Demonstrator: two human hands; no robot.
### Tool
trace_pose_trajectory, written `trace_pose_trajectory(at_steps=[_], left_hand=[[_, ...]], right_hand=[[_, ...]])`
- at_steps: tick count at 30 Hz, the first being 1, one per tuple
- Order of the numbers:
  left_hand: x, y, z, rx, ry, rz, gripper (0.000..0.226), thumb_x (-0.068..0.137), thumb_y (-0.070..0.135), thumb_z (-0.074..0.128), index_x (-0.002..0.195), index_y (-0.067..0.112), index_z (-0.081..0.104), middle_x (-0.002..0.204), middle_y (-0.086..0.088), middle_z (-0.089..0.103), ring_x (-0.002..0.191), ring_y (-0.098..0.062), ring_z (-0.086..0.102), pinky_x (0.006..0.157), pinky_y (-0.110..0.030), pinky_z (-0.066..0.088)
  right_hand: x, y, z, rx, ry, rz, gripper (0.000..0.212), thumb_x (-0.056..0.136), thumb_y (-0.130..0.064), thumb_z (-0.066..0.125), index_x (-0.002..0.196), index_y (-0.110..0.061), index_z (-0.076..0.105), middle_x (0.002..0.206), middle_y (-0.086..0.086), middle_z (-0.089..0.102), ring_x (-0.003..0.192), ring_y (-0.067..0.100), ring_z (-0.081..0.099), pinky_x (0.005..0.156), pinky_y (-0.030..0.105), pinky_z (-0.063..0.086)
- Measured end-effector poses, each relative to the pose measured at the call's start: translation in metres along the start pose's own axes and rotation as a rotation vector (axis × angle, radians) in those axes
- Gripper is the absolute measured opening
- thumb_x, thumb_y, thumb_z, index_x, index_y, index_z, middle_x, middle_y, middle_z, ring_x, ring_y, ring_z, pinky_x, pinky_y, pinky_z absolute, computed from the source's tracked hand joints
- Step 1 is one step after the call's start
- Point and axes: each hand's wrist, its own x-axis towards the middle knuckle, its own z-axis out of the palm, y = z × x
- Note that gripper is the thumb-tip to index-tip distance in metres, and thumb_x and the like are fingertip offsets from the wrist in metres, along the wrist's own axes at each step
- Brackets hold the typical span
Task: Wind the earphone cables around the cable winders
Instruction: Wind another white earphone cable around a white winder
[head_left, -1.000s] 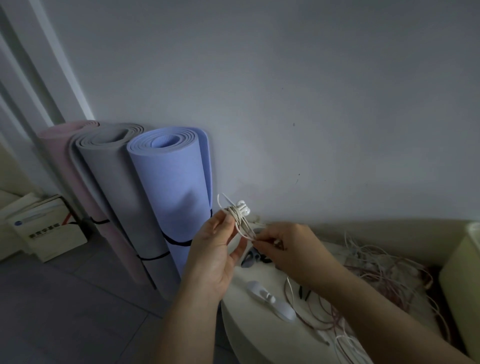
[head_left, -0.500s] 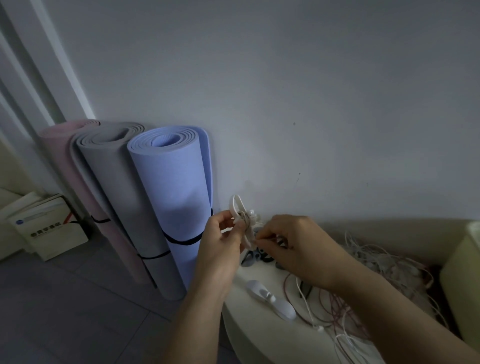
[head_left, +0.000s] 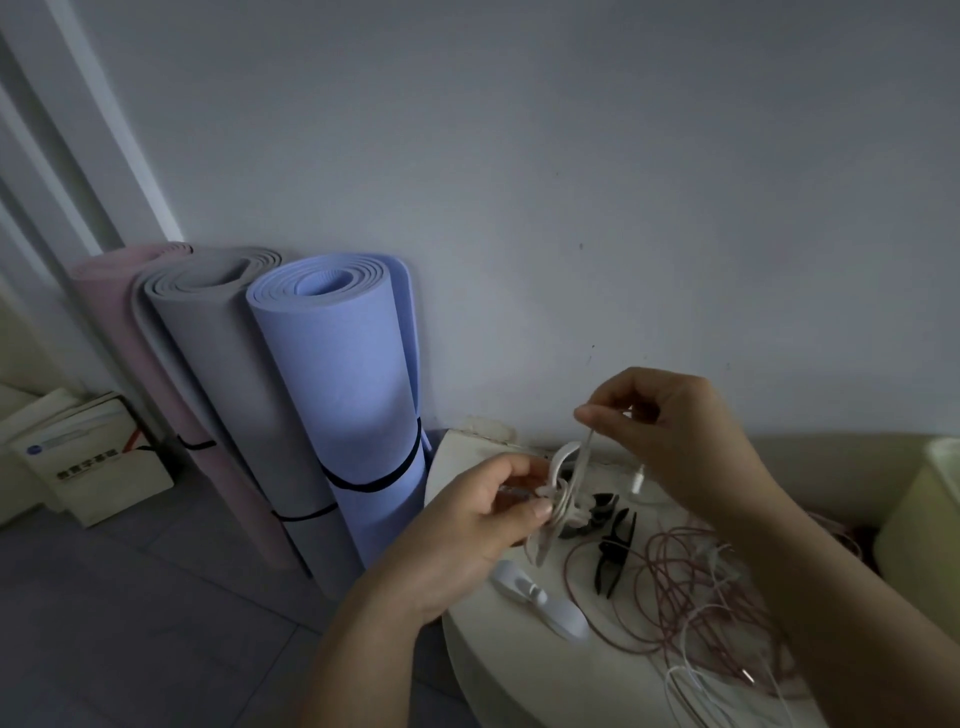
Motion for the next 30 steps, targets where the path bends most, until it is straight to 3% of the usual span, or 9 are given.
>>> trace_pose_trajectory(at_steps=[3, 6, 9, 13, 16, 21, 24, 27, 30], left_hand=[[-0.001, 0.002, 0.000, -0.086, -0.067, 0.018, 0.027, 0.096, 0.009, 0.054, 0.119, 0.022, 0.059, 0.103, 0.007, 0.070, 0.098, -0.002, 0.065, 0.083, -0.017, 0.050], [-0.001, 0.004, 0.000, -0.222, -0.092, 0.041, 0.025, 0.094, 0.011, 0.058, 0.118, 0.018, 0.061, 0.105, -0.001, 0.069, 0.101, -0.011, 0.065, 0.088, -0.024, 0.052], [0.003, 0.005, 0.000, -0.480, -0.062, 0.062, 0.031, 0.088, 0.013, 0.062, 0.119, 0.009, 0.060, 0.099, -0.003, 0.071, 0.091, -0.014, 0.067, 0.079, -0.027, 0.054], [0.006, 0.008, -0.001, -0.848, -0.002, 0.091, 0.028, 0.086, 0.011, 0.061, 0.113, 0.006, 0.064, 0.110, -0.011, 0.070, 0.094, -0.020, 0.068, 0.080, -0.032, 0.058], [0.010, 0.008, -0.004, -0.996, 0.160, 0.107, 0.030, 0.078, 0.014, 0.057, 0.106, 0.011, 0.068, 0.107, -0.006, 0.072, 0.089, -0.013, 0.070, 0.073, -0.028, 0.059], [0.018, 0.001, -0.009, -1.054, 0.406, 0.079, 0.039, 0.079, 0.019, 0.058, 0.117, 0.009, 0.064, 0.114, -0.009, 0.068, 0.100, -0.016, 0.064, 0.075, -0.027, 0.058], [0.020, -0.003, -0.010, -1.041, 0.504, 0.028, 0.028, 0.092, 0.014, 0.054, 0.117, 0.006, 0.062, 0.118, -0.012, 0.064, 0.102, -0.017, 0.058, 0.065, -0.023, 0.058], [0.021, -0.008, -0.010, -0.938, 0.577, 0.000, 0.020, 0.096, 0.012, 0.053, 0.112, 0.007, 0.064, 0.114, -0.010, 0.066, 0.093, -0.011, 0.060, 0.056, -0.020, 0.053], [0.023, -0.011, -0.009, -0.704, 0.668, -0.011, 0.019, 0.096, 0.015, 0.056, 0.113, 0.010, 0.063, 0.111, -0.006, 0.066, 0.089, -0.010, 0.062, 0.067, -0.024, 0.051]], right_hand=[[0.001, 0.004, 0.006, 0.185, -0.004, 0.088, 0.006, 0.079, -0.021, 0.074, 0.078, -0.023, 0.069, 0.063, -0.002, 0.066, 0.056, 0.006, 0.053, 0.054, 0.014, 0.040], [0.001, 0.010, 0.014, 0.278, -0.022, 0.144, 0.005, 0.080, -0.016, 0.072, 0.079, -0.018, 0.068, 0.057, -0.007, 0.063, 0.048, 0.000, 0.050, 0.052, 0.009, 0.039], [-0.001, 0.014, 0.024, 0.404, -0.092, 0.192, 0.006, 0.083, -0.009, 0.067, 0.078, -0.012, 0.068, 0.061, -0.005, 0.068, 0.053, 0.002, 0.058, 0.055, 0.011, 0.043], [-0.009, 0.010, 0.045, 0.357, -0.187, 0.215, 0.017, 0.091, -0.015, 0.061, 0.078, -0.007, 0.068, 0.059, -0.004, 0.067, 0.047, -0.002, 0.053, 0.051, 0.010, 0.040], [-0.012, 0.007, 0.056, 0.167, -0.177, 0.114, 0.022, 0.093, -0.022, 0.058, 0.079, -0.011, 0.069, 0.064, -0.002, 0.063, 0.048, -0.001, 0.048, 0.050, 0.008, 0.036], [-0.019, 0.000, 0.062, -0.097, -0.288, -0.073, 0.019, 0.098, -0.018, 0.049, 0.094, -0.017, 0.067, 0.067, -0.014, 0.053, 0.059, -0.003, 0.049, 0.057, 0.011, 0.037], [-0.018, 0.000, 0.060, -0.214, -0.282, -0.156, 0.021, 0.095, -0.018, 0.054, 0.109, -0.019, 0.070, 0.090, -0.010, 0.066, 0.074, -0.001, 0.056, 0.069, 0.011, 0.043], [-0.017, 0.000, 0.056, -0.277, -0.268, -0.207, 0.017, 0.093, -0.020, 0.057, 0.102, -0.017, 0.072, 0.092, -0.003, 0.068, 0.079, 0.009, 0.060, 0.075, 0.028, 0.050], [-0.017, -0.002, 0.051, -0.346, -0.259, -0.275, 0.014, 0.091, -0.024, 0.059, 0.095, -0.018, 0.072, 0.089, -0.004, 0.066, 0.077, 0.011, 0.059, 0.073, 0.031, 0.050]])
